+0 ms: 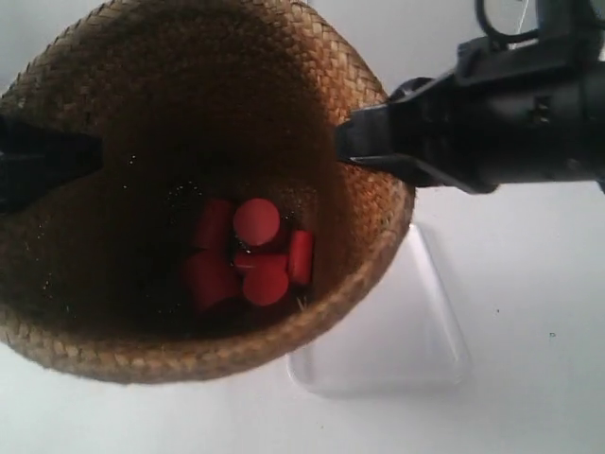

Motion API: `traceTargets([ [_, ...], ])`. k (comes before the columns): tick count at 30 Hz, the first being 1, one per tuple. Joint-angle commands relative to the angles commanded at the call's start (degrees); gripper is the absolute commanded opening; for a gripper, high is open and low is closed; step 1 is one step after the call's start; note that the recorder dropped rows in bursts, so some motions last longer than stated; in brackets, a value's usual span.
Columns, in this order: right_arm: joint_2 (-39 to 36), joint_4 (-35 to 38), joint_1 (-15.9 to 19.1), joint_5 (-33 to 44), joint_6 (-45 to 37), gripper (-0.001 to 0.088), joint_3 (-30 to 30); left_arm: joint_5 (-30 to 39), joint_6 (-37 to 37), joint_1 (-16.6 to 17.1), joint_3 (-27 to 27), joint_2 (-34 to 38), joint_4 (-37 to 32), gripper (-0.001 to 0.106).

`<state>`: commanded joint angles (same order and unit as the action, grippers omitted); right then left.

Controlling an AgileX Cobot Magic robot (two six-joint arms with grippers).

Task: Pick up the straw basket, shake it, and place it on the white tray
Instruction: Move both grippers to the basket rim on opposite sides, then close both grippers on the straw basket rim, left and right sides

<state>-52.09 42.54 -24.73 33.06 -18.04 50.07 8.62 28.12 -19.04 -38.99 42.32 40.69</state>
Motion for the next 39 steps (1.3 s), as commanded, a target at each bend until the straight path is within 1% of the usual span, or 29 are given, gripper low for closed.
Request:
traceTargets([
  [1, 1.2, 0.1, -0.3, -1.8, 0.1, 0.0, -1.0, -1.8, 0.1, -1.2, 0.7, -0.4, 0.0, 0.0],
  [3, 1.8, 0.1, -0.6, -9.7, 0.1, 0.0, -3.7, -8.6, 0.0, -2.8, 2.7, -0.2, 0.2, 0.0],
  [5, 0.2, 0.1, -0.6, -21.6, -0.5, 0.0, -6.7, -16.8, -1.4, -3.4, 4.0, 2.2, 1.3, 0.0],
  [6, -0.9, -0.2, -0.6, -25.1, -1.9, 0.0, -7.1, -18.2, -2.3, -3.4, 3.9, 3.1, 1.3, 0.0],
  [7, -1.3, -0.4, -0.5, -25.4, -2.9, 0.0, -6.8, -18.2, -2.4, -3.4, 3.3, 3.3, 1.2, 0.0],
  [8, -0.9, -0.4, -0.5, -22.3, -2.9, 0.0, -5.4, -16.2, -2.4, -3.4, 2.1, 3.0, 0.4, 0.0],
  [11, 3.9, -0.4, -1.7, -11.0, -3.4, 0.0, 0.3, -4.1, -2.4, -3.4, -3.4, -0.7, -4.3, 0.0],
  [12, 5.5, -0.4, -2.5, -10.0, -3.6, 0.0, 0.9, -1.7, -2.4, -3.4, -4.4, -1.9, -4.4, 0.0],
  [13, 6.5, -0.4, -3.0, -10.5, -3.7, 0.0, 0.7, -1.4, -2.4, -3.4, -4.5, -2.4, -3.9, 0.0],
  [14, 7.0, -1.3, -3.4, -13.3, -3.7, 0.0, -0.6, -2.3, -2.3, -3.4, -3.9, -2.5, -3.7, 0.0],
  [15, 6.1, -2.9, -3.5, -18.2, -3.7, 0.0, -3.4, -4.7, -1.6, -3.4, -2.2, -1.6, -4.1, 0.0],
  [17, 1.2, -4.1, -3.2, -29.2, -3.7, 0.0, -8.6, -11.1, -1.2, -3.4, 1.2, 3.4, -4.1, 0.0],
  [18, -1.4, -3.7, -2.7, -31.9, -3.7, 0.0, -9.7, -12.2, -1.2, -3.4, 1.6, 4.8, -4.1, 0.0],
  [19, -2.1, -3.4, -2.5, -29.3, -3.4, 0.0, -8.6, -11.5, -1.2, -3.4, 0.6, 4.6, -4.1, 0.0],
  [21, 1.1, -3.4, -3.3, -18.1, -2.7, 0.0, -3.9, -4.8, -0.9, -3.4, -3.7, 1.1, -5.9, 0.0],
  [22, 3.0, -3.3, -3.8, -14.6, -2.7, 0.0, -2.2, -1.8, -0.9, -3.4, -5.9, -0.3, -6.6, 0.0],
  [23, 4.7, -2.7, -4.6, -12.7, -2.6, 0.0, -1.0, -1.3, -0.9, -3.4, -7.0, -1.8, -6.6, 0.0],
  [24, 5.9, -2.7, -5.3, -14.2, -2.6, 0.0, -1.2, -2.9, -0.9, -3.4, -6.7, -2.5, -6.5, 0.0],
  [25, 5.7, -3.5, -5.7, -18.1, -2.8, 0.0, -2.6, -4.6, -1.0, -3.4, -5.7, -2.3, -6.0, 0.0],
  [27, 1.1, -5.3, -6.1, -31.7, -2.8, 0.0, -8.6, -9.7, -1.0, -3.4, -1.6, 2.5, -5.6, 0.0],
  [28, -2.1, -5.3, -5.8, -36.0, -2.8, 0.0, -10.0, -10.7, -0.8, -3.4, -0.5, 4.4, -5.9, 0.0],
  [29, -3.2, -5.0, -5.3, -35.0, -2.6, 0.0, -9.9, -10.1, -0.3, -3.4, -0.6, 5.1, -6.3, 0.0],
  [32, 1.5, -5.0, -5.8, -20.4, -2.6, 0.0, -3.3, -2.2, 0.5, -3.7, -5.8, 0.0, -6.5, 0.0],
  [33, 3.4, -4.7, -6.2, -17.6, -2.6, 0.0, -1.6, -1.8, 0.9, -3.7, -6.9, -1.7, -6.6, 0.0],
  [34, 5.1, -4.0, -6.9, -17.3, -2.5, 0.0, -1.1, -3.3, 1.1, -3.7, -7.0, -2.9, -6.6, 0.0],
  [35, 5.8, -3.2, -7.3, -19.2, -1.8, 0.0, -1.4, -4.8, 1.2, -3.7, -6.0, -3.1, -6.5, 0.0],
  [36, 5.6, -3.3, -7.8, -24.1, -1.2, 0.0, -3.0, -6.3, 1.1, -3.7, -4.4, -1.8, -5.7, 0.0],
  [38, 0.7, -5.0, -7.9, -35.0, -1.2, 0.0, -7.4, -8.6, 1.1, -3.9, -1.0, 2.4, -5.1, 0.0],
  [39, -2.7, -5.4, -7.3, -38.0, -1.2, 0.0, -9.1, -9.7, 1.7, -3.9, -0.2, 4.2, -5.2, 0.0],
])
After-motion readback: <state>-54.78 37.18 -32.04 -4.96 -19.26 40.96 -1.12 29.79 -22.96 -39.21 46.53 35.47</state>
